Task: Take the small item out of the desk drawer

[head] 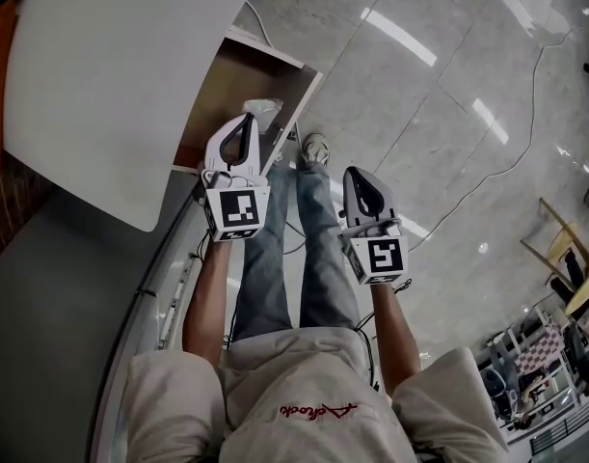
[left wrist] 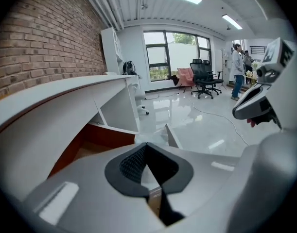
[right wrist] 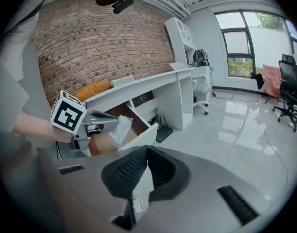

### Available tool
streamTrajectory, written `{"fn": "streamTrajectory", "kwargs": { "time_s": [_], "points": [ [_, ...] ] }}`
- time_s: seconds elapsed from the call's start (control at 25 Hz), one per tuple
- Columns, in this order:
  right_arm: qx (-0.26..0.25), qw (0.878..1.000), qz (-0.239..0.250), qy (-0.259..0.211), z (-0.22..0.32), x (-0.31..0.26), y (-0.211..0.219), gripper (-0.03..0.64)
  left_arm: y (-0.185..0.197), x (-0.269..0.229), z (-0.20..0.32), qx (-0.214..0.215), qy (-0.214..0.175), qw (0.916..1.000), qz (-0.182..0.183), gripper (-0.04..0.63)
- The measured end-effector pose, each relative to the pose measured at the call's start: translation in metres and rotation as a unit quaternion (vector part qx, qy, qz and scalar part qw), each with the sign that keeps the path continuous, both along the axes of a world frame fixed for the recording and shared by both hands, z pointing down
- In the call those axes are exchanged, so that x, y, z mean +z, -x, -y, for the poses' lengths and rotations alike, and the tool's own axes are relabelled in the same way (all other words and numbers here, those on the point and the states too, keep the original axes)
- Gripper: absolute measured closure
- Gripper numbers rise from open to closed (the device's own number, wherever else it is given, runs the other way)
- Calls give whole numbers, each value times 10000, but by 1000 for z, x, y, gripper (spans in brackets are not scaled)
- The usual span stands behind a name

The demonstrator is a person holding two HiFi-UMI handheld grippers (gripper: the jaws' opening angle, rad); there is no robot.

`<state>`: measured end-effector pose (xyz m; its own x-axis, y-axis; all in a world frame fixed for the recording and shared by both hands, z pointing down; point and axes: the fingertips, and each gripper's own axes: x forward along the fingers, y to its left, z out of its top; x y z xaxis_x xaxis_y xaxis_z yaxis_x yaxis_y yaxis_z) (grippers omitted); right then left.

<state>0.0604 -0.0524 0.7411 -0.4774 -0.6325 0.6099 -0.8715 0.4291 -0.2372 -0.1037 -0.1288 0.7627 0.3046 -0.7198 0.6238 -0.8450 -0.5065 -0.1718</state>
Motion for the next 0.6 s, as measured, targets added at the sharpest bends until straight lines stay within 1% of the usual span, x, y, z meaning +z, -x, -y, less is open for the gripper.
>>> {"fn": "streamTrajectory", "kwargs": {
  "time_s": [0.28, 0.44, 0.6],
  "points": [
    [-64, 9999, -101, -118, 3, -7, 2, 604, -5, -16, -17, -73, 60, 9997, -235, 588],
    [-97, 9992, -177, -338, 13, -22, 2, 604, -9, -39, -14, -112, -78, 9992, -375, 588],
    [-25, 9984, -179, -541, 26, -48, 1, 604, -14, -71, -9, -122, -220, 9985, -480, 588]
  ]
}}
